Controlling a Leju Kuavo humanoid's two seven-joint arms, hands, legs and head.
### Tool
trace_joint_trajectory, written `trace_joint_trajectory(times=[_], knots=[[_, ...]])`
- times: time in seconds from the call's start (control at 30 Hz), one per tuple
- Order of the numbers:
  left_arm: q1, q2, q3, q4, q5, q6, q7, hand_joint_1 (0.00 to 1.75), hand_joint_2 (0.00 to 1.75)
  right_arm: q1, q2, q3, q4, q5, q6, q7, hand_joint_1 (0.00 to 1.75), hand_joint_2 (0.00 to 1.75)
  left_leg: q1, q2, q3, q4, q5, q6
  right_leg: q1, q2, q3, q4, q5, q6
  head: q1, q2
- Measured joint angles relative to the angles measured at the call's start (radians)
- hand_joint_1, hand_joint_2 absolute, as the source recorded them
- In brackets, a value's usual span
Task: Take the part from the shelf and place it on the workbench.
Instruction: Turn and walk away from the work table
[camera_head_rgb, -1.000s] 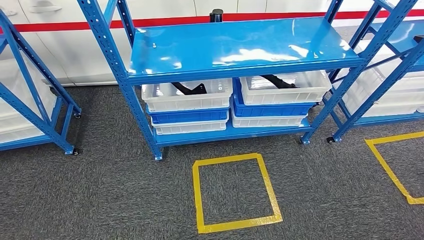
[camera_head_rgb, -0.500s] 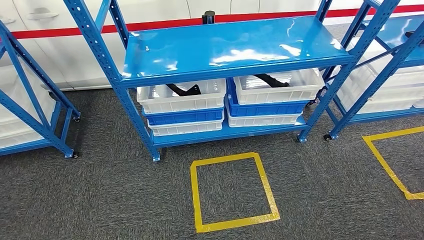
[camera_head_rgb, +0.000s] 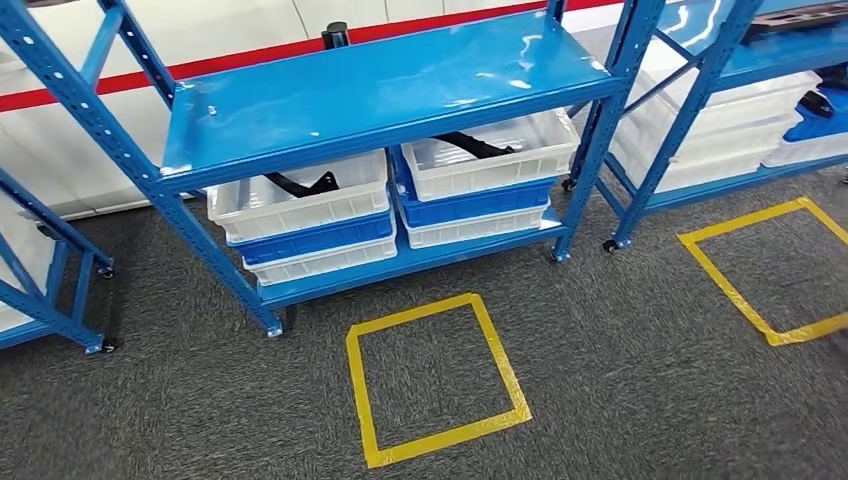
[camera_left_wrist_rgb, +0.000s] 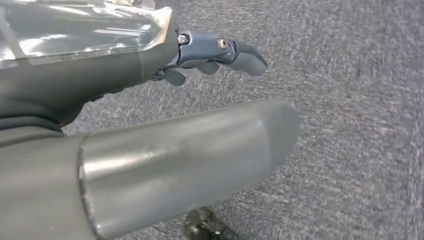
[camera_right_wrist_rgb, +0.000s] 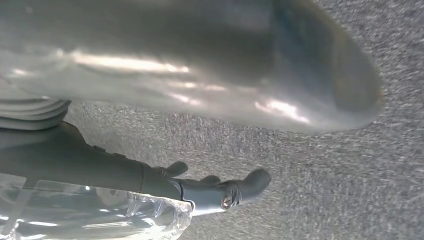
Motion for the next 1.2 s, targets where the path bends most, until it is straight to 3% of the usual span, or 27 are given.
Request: trace_joint_trajectory(times=[0.03, 0.07, 0.1, 0.13, 0.2, 0.23, 0.27, 0.3, 0.33, 0.4, 0.43, 0.5, 0.57, 0.6, 0.63, 0.67, 0.7, 0.77, 0.83, 0.87, 0.93, 1.0, 1.07, 1.1, 1.13, 1.2], knots=[[0.000, -0.001, 0.000, 0.000, 0.001, 0.000, 0.000, 0.00, 0.00, 0.000, 0.000, 0.000, 0.000, 0.001, 0.000, 0.001, 0.00, 0.00, -0.003, -0.004, -0.022, 0.052, -0.021, 0.005, 0.005, 0.009, -0.003, 0.000, 0.002, -0.002, -0.001, 0.000], [0.001, -0.002, 0.000, 0.000, 0.002, 0.000, 0.000, 0.00, 0.00, 0.001, 0.000, 0.000, 0.000, 0.002, 0.001, 0.002, 0.00, 0.00, -0.006, -0.006, -0.032, 0.077, -0.024, 0.012, 0.010, 0.019, -0.004, 0.000, 0.002, -0.003, -0.001, 0.000], [0.001, -0.003, 0.000, 0.000, 0.003, 0.000, -0.001, 0.00, 0.00, 0.001, 0.000, 0.000, 0.000, 0.001, 0.001, 0.003, 0.00, 0.00, -0.011, -0.009, -0.025, 0.065, -0.007, 0.023, 0.015, 0.030, -0.004, 0.000, 0.003, -0.005, -0.001, 0.000], [0.002, -0.004, 0.000, 0.000, 0.004, -0.001, -0.001, 0.00, 0.00, 0.000, 0.000, 0.000, 0.000, 0.001, 0.001, 0.004, 0.00, 0.00, -0.017, -0.017, -0.003, 0.021, 0.023, 0.037, 0.020, 0.042, -0.003, 0.000, 0.004, -0.005, -0.002, 0.000], [0.003, -0.004, 0.000, 0.000, 0.006, -0.005, -0.004, 0.00, 0.00, -0.001, 0.003, 0.000, 0.000, -0.002, 0.000, 0.004, 0.00, 0.00, -0.030, -0.064, 0.056, -0.100, 0.083, 0.072, 0.025, 0.066, -0.002, -0.001, 0.005, -0.006, 0.000, 0.000], [0.003, -0.003, 0.000, -0.001, 0.007, -0.007, -0.005, 0.00, 0.00, -0.002, 0.004, 0.000, 0.000, -0.003, 0.000, 0.004, 0.00, 0.00, -0.036, -0.084, 0.076, -0.140, 0.099, 0.083, 0.025, 0.076, -0.003, -0.001, 0.007, -0.004, 0.000, 0.000], [0.003, -0.002, 0.000, -0.001, 0.007, -0.008, -0.006, 0.00, 0.00, -0.002, 0.006, 0.000, -0.001, -0.004, 0.000, 0.004, 0.00, 0.00, -0.041, -0.096, 0.086, -0.160, 0.105, 0.091, 0.023, 0.085, -0.004, -0.002, 0.009, 0.000, 0.000, 0.000], [0.003, -0.001, 0.000, -0.002, 0.007, -0.009, -0.008, 0.00, 0.00, -0.002, 0.007, 0.000, -0.001, -0.005, -0.001, 0.003, 0.00, 0.00, -0.045, -0.090, 0.088, -0.163, 0.105, 0.093, 0.023, 0.094, -0.006, -0.004, 0.012, 0.005, -0.001, 0.000], [0.003, -0.002, 0.000, -0.002, 0.007, -0.010, -0.009, 0.00, 0.00, -0.001, 0.008, 0.000, -0.001, -0.005, -0.001, 0.003, 0.00, 0.00, -0.048, -0.080, 0.091, -0.171, 0.109, 0.093, 0.021, 0.104, -0.009, -0.010, 0.016, 0.011, -0.002, 0.000], [0.002, -0.003, 0.000, -0.002, 0.007, -0.012, -0.010, 0.00, 0.00, 0.002, 0.007, 0.000, -0.001, -0.006, -0.001, 0.003, 0.00, 0.00, -0.046, -0.053, 0.106, -0.200, 0.124, 0.091, 0.024, 0.087, -0.021, 0.003, 0.009, 0.017, -0.002, 0.000], [0.003, -0.004, 0.000, -0.002, 0.007, -0.014, -0.012, 0.00, 0.00, 0.002, 0.006, 0.000, -0.001, -0.006, -0.002, 0.003, 0.00, 0.00, -0.044, -0.037, 0.112, -0.215, 0.132, 0.090, 0.029, 0.066, -0.037, 0.034, -0.008, 0.014, 0.000, 0.000], [0.004, -0.004, 0.000, -0.002, 0.007, -0.020, -0.014, 0.00, 0.00, 0.000, 0.005, 0.000, -0.001, -0.008, -0.003, 0.003, 0.00, 0.00, -0.045, -0.009, 0.113, -0.224, 0.138, 0.092, 0.032, 0.023, -0.086, 0.144, -0.064, 0.004, 0.003, 0.000], [0.004, -0.005, 0.000, -0.002, 0.007, -0.022, -0.014, 0.00, 0.00, 0.002, 0.004, 0.000, -0.002, -0.010, -0.003, 0.003, 0.00, 0.00, -0.049, 0.018, 0.108, -0.224, 0.138, 0.092, 0.031, 0.010, -0.118, 0.228, -0.098, 0.007, 0.003, 0.000], [0.004, -0.005, 0.000, -0.002, 0.007, -0.023, -0.014, 0.00, 0.00, 0.005, 0.003, 0.000, -0.002, -0.011, -0.003, 0.003, 0.00, 0.00, -0.050, 0.030, 0.107, -0.224, 0.139, 0.092, 0.031, 0.006, -0.107, 0.222, -0.094, 0.015, 0.003, 0.000], [0.004, -0.005, 0.000, -0.002, 0.007, -0.023, -0.014, 0.00, 0.00, 0.006, 0.003, 0.000, -0.002, -0.012, -0.003, 0.003, 0.00, 0.00, -0.051, 0.041, 0.107, -0.222, 0.138, 0.091, 0.031, 0.000, -0.076, 0.177, -0.077, 0.024, 0.003, 0.000], [0.004, -0.005, 0.000, -0.002, 0.007, -0.024, -0.014, 0.00, 0.00, 0.007, 0.002, 0.000, -0.002, -0.012, -0.003, 0.003, 0.00, 0.00, -0.051, 0.051, 0.107, -0.220, 0.138, 0.089, 0.032, -0.014, -0.030, 0.103, -0.053, 0.032, 0.003, 0.000], [0.004, -0.005, 0.000, -0.002, 0.007, -0.024, -0.014, 0.00, 0.00, 0.006, 0.001, 0.000, -0.002, -0.012, -0.003, 0.003, 0.00, 0.00, -0.054, 0.060, 0.107, -0.216, 0.136, 0.086, 0.034, -0.031, 0.010, 0.035, -0.034, 0.034, 0.003, 0.000], [0.002, -0.005, 0.000, -0.002, 0.007, -0.025, -0.014, 0.00, 0.00, 0.004, 0.000, 0.000, -0.002, -0.012, -0.003, 0.003, 0.00, 0.00, -0.059, 0.073, 0.107, -0.209, 0.132, 0.078, 0.038, -0.049, 0.051, -0.042, -0.013, 0.021, 0.001, 0.000], [0.001, -0.006, -0.001, -0.002, 0.007, -0.025, -0.014, 0.00, 0.00, 0.006, -0.001, 0.000, -0.002, -0.012, -0.003, 0.003, 0.00, 0.00, -0.060, 0.082, 0.108, -0.206, 0.131, 0.070, 0.039, -0.039, 0.048, -0.049, -0.008, 0.002, -0.002, 0.000], [0.000, -0.006, -0.001, -0.002, 0.007, -0.025, -0.014, 0.00, 0.00, 0.007, -0.002, 0.000, -0.002, -0.012, -0.003, 0.003, 0.00, 0.00, -0.058, 0.079, 0.107, -0.203, 0.128, 0.064, 0.035, -0.032, 0.048, -0.051, -0.005, -0.005, -0.001, 0.000], [0.000, -0.005, -0.001, -0.002, 0.007, -0.025, -0.014, 0.00, 0.00, 0.006, -0.003, 0.000, -0.002, -0.012, -0.003, 0.003, 0.00, 0.00, -0.052, 0.044, 0.092, -0.163, 0.092, 0.049, 0.026, -0.018, 0.048, -0.055, 0.004, -0.018, -0.003, 0.000], [0.002, -0.005, -0.001, -0.002, 0.007, -0.025, -0.014, 0.00, 0.00, 0.005, -0.002, 0.000, -0.002, -0.012, -0.004, 0.003, 0.00, 0.00, -0.043, 0.002, 0.047, -0.053, 0.020, 0.035, 0.021, -0.004, 0.043, -0.055, 0.011, -0.026, -0.006, 0.000], [0.003, -0.005, -0.001, -0.002, 0.007, -0.025, -0.015, 0.00, 0.00, 0.007, -0.001, 0.000, -0.002, -0.014, -0.004, 0.003, 0.00, 0.00, -0.033, -0.009, 0.004, 0.053, -0.023, 0.026, 0.020, 0.012, 0.037, -0.055, 0.016, -0.026, -0.006, 0.000], [0.003, -0.004, -0.001, -0.002, 0.006, -0.026, -0.015, 0.00, 0.00, 0.009, -0.001, 0.000, -0.002, -0.017, -0.004, 0.003, 0.00, 0.00, -0.028, -0.010, 0.002, 0.062, -0.015, 0.023, 0.018, 0.021, 0.036, -0.054, 0.017, -0.023, -0.006, 0.000], [0.003, -0.004, -0.001, -0.002, 0.005, -0.028, -0.016, 0.00, 0.00, 0.010, -0.001, 0.000, -0.002, -0.020, -0.004, 0.002, 0.00, 0.00, -0.023, -0.012, 0.018, 0.033, 0.010, 0.020, 0.015, 0.031, 0.036, -0.054, 0.019, -0.021, -0.006, 0.000], [0.004, -0.003, -0.001, -0.002, 0.001, -0.034, -0.017, 0.00, 0.00, 0.011, 0.000, 0.000, -0.002, -0.024, -0.006, 0.000, 0.00, 0.00, -0.013, -0.027, 0.082, -0.094, 0.080, 0.012, 0.011, 0.047, 0.036, -0.053, 0.021, -0.015, -0.007, 0.000]])
